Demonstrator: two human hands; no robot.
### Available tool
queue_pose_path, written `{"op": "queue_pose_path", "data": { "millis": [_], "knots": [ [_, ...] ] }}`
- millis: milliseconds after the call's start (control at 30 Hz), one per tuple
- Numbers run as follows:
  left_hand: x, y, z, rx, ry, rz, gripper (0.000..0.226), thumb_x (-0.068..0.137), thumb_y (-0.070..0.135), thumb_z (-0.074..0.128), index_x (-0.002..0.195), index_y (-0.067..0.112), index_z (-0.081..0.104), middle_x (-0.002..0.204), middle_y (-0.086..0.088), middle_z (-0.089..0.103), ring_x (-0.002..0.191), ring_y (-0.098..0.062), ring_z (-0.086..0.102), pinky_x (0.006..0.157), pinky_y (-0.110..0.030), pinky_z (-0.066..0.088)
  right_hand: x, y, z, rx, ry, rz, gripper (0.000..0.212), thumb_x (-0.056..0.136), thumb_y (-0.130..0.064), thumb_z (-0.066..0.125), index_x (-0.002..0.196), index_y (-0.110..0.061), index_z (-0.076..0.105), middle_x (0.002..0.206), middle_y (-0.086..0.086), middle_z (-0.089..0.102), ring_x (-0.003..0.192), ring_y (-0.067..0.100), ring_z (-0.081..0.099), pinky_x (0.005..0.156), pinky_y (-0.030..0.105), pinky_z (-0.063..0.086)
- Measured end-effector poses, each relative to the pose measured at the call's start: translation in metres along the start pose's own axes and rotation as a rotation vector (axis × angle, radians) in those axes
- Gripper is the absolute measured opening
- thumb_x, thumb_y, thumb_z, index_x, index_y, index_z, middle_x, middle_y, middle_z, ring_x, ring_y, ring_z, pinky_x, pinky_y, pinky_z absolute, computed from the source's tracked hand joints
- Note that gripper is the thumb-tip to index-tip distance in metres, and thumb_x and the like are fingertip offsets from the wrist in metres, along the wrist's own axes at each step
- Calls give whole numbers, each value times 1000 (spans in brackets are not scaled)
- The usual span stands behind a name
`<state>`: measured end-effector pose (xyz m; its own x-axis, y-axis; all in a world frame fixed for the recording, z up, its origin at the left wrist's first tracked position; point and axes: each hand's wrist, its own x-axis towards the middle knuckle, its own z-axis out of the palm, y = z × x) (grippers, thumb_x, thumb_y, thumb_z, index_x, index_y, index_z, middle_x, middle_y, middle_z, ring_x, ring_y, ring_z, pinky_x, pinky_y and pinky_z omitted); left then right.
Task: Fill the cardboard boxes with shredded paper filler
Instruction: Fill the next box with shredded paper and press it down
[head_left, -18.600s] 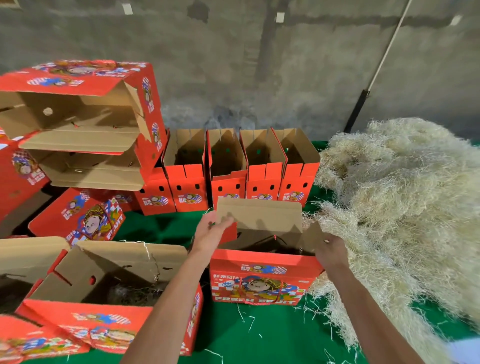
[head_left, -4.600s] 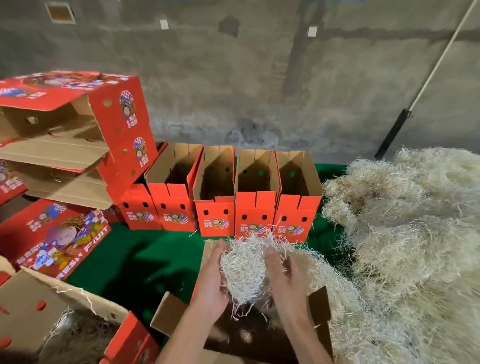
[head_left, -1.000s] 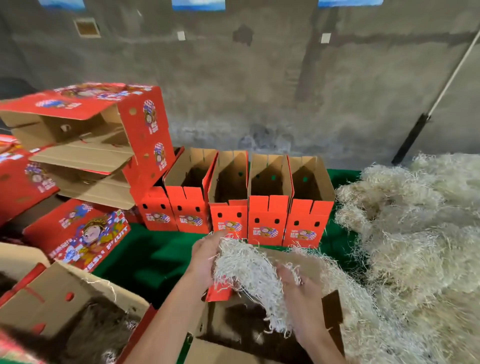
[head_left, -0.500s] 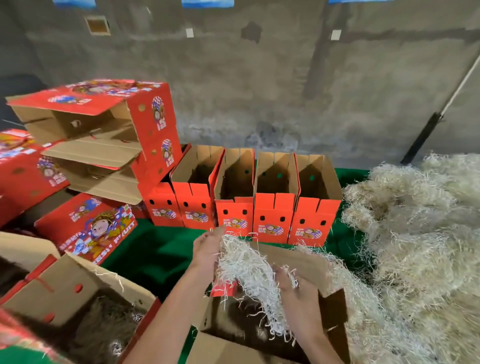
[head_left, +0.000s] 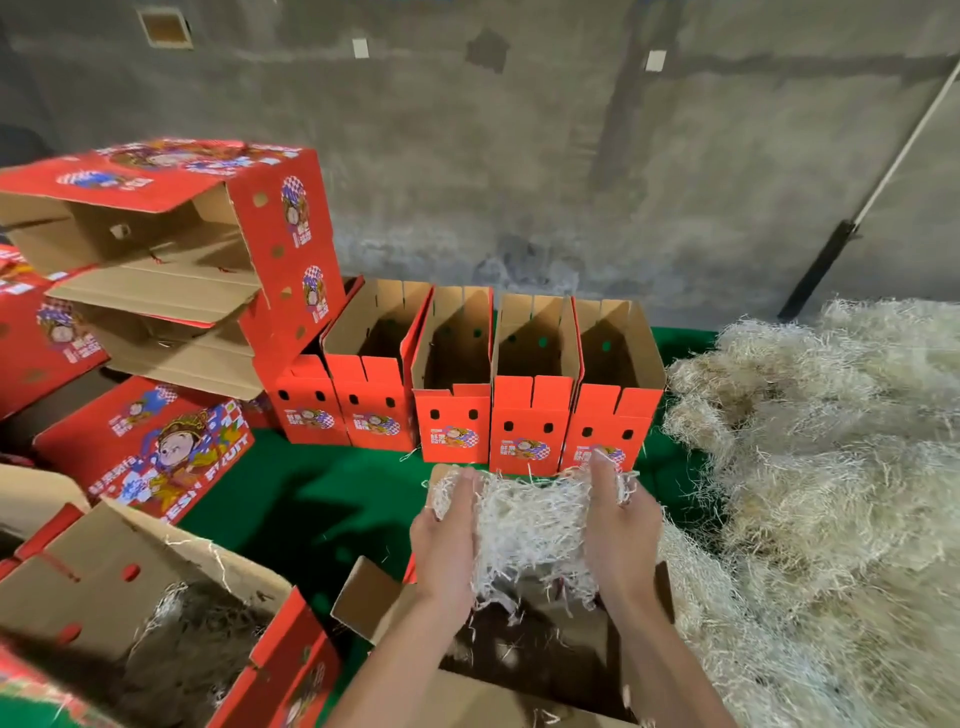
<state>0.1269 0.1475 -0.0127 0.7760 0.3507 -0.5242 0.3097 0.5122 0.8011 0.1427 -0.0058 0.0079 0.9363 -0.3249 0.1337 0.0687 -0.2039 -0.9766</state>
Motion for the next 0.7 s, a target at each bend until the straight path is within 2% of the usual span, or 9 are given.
{"op": "queue_pose_path", "data": {
  "millis": [133,167,200,233,467,533,600,633,700],
  "knots": [
    [6,18,-7,15,-25,76,61,62,71,81,98,35,47,82,19,48,71,1,46,76,-32,41,1,6,-14,-43,-75,-40,58,98,-50,53,75,3,56,42,-5,37,47,9,22,47,29,25],
    [11,29,-3,-32,-8,99,55,67,63,83,96,32,48,84,16,51,77,-2,49,84,-35,41,-9,13,-14,-27,-110,-33,51,99,-51,53,93,-2,65,42,-2,46,53,4,22,41,27,42],
    [15,43,2,-71,16,130,47,71,56,83,90,29,50,82,13,52,78,-7,50,85,-36,42,-21,18,-13,-4,-133,-22,41,98,-52,54,110,-15,66,44,0,51,57,2,21,71,23,27],
    [19,54,7,-84,25,164,41,74,51,83,87,29,52,80,11,53,79,-11,53,81,-34,43,-32,21,-12,11,-148,-11,34,98,-54,54,119,-28,62,44,0,46,54,4,22,50,21,21],
    [12,31,-11,236,-37,211,111,65,73,77,143,3,41,143,-25,48,130,-40,50,106,-47,41,15,-4,-22,-44,2,-25,56,99,-49,55,59,-19,30,44,-9,27,43,12,21,47,25,28],
    [13,43,-16,188,-34,247,92,69,68,77,119,-5,52,103,-32,63,91,-41,68,77,-43,56,16,-2,-22,-40,-44,-85,57,100,-51,53,57,-21,31,43,-9,26,40,12,20,46,25,27],
    [22,64,-15,126,2,312,58,76,60,76,72,10,47,55,-8,42,41,-19,40,42,-28,33,-2,12,-17,-27,-94,-75,59,100,-56,50,58,-16,45,40,-2,35,33,16,29,53,19,30],
    [27,74,-12,132,11,348,53,79,55,76,64,19,41,53,-1,33,41,-15,28,43,-27,25,-13,21,-14,-23,-116,-55,56,100,-57,49,67,-12,59,44,5,49,33,17,43,59,17,55],
    [28,85,-11,147,29,412,49,84,49,74,59,23,41,53,5,30,47,-14,24,48,-28,22,-24,28,-11,-13,-127,-27,47,99,-58,48,84,-19,68,54,8,58,44,20,58,77,10,50]
  ]
}}
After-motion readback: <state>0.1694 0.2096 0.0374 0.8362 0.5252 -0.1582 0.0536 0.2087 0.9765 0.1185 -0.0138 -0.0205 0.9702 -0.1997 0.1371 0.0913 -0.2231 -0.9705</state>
